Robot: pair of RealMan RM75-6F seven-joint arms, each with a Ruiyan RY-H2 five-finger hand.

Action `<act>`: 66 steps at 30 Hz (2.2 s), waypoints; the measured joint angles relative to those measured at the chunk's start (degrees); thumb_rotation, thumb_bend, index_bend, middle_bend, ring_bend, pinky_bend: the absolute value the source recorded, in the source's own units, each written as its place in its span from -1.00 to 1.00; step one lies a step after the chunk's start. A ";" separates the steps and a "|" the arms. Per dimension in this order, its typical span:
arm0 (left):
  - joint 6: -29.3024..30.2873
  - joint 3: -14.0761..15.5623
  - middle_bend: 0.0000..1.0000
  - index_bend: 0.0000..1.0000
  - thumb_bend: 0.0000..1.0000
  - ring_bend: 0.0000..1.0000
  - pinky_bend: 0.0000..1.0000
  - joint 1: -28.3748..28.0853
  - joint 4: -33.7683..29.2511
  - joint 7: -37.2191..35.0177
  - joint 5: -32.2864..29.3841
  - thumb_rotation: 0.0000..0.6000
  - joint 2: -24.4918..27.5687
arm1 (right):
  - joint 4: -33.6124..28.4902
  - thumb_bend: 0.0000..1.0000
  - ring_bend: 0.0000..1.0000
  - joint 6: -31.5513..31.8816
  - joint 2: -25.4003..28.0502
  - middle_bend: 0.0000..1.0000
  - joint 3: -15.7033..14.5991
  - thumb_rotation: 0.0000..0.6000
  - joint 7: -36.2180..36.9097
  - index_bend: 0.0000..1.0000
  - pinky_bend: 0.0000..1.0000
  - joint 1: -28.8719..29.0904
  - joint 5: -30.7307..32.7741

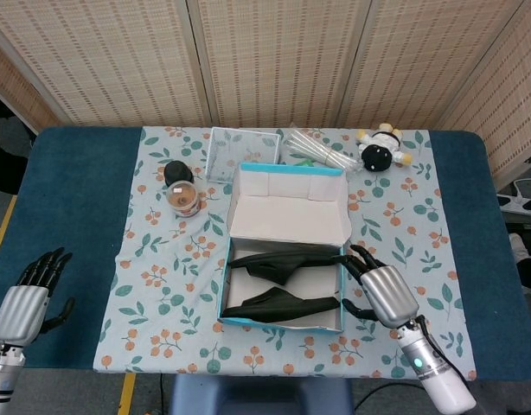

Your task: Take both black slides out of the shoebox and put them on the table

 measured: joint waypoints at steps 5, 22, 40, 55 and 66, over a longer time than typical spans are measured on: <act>-0.31 -0.30 -1.00 -1.00 -0.13 -1.00 -0.71 0.18 -0.10 -0.47 -1.32 1.00 0.69 | -3.86 -0.60 -0.78 -4.76 -1.18 -0.46 4.65 0.93 -11.12 -0.53 -0.09 6.90 11.12; 0.35 -0.73 -1.00 -1.00 -0.13 -1.00 -0.71 0.65 -0.03 -3.71 -1.79 1.00 2.21 | -4.41 -0.60 -0.77 -5.95 -12.19 -0.60 10.52 1.00 -31.81 -0.57 -0.20 26.69 40.84; -0.25 -0.95 -1.00 -1.00 -0.13 -1.00 -0.71 0.42 0.14 -4.16 -2.21 1.00 2.38 | 1.62 -0.60 -0.29 -4.43 -16.19 -0.25 9.64 1.00 -30.99 -0.44 0.03 33.39 45.31; -1.03 -1.12 -1.00 -1.00 -0.13 -1.00 -0.71 0.19 0.69 -4.65 -2.86 1.00 2.24 | 7.16 -0.60 -0.35 -4.18 -18.98 -0.25 9.00 1.00 -31.57 -0.51 0.02 37.49 48.42; -1.45 -1.33 -1.00 -1.00 -0.13 -1.00 -0.70 0.10 1.10 -5.45 -3.39 1.00 2.46 | 7.97 -0.60 -0.38 -2.87 -19.42 -0.25 8.60 1.00 -31.46 -0.53 0.02 38.83 48.70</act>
